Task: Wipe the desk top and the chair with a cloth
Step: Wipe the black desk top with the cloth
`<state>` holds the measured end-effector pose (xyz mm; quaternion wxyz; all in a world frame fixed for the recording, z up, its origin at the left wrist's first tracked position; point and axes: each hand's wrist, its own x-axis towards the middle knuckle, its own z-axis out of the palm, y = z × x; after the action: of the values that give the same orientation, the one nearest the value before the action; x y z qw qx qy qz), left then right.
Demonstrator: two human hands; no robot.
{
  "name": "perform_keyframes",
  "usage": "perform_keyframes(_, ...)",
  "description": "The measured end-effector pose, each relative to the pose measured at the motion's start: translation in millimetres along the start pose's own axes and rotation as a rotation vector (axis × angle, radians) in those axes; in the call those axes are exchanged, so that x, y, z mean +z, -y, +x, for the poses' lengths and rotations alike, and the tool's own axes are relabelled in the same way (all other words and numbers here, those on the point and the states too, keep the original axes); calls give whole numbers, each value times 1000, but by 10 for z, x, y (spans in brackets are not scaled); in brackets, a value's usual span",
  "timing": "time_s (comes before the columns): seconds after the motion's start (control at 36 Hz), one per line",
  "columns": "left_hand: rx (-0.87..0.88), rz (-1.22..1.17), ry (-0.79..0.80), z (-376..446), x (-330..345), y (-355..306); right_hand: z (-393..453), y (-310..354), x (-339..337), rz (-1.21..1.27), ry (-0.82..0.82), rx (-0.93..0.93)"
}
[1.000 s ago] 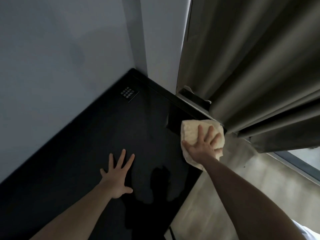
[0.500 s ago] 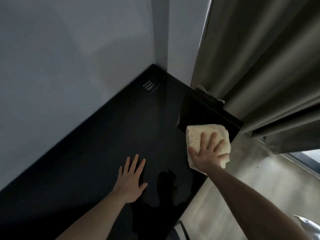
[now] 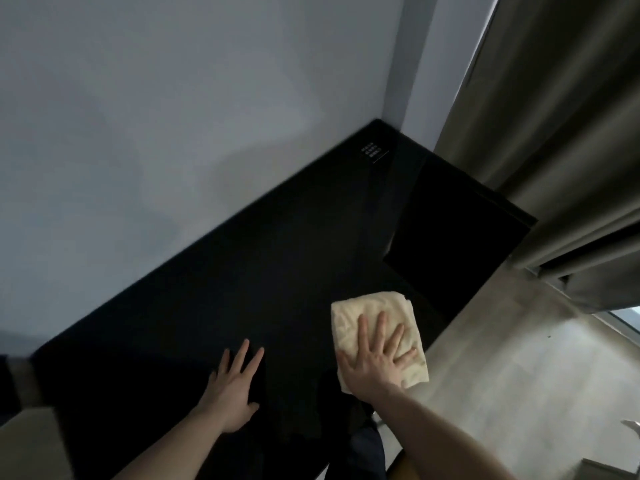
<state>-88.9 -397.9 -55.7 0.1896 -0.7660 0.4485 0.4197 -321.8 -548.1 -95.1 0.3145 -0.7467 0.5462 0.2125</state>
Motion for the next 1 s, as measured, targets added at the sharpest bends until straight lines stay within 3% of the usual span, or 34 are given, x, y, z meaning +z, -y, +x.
perform_keyframes(0.31, -3, -2, 29, 60, 146, 323, 275, 82, -175, 21, 47, 31)
perform_keyframes(0.67, 22, 43, -31, 220, 83, 470, 683, 259, -463, 43, -68, 55)
perform_keyframes(0.83, 57, -28, -129, 82, 237, 635, 506, 408, -234, 37, -123, 99)
perform_keyframes(1.0, -46, -151, -224, -218, 455, 1123, 50, 777, 338, 20, -119, 92)
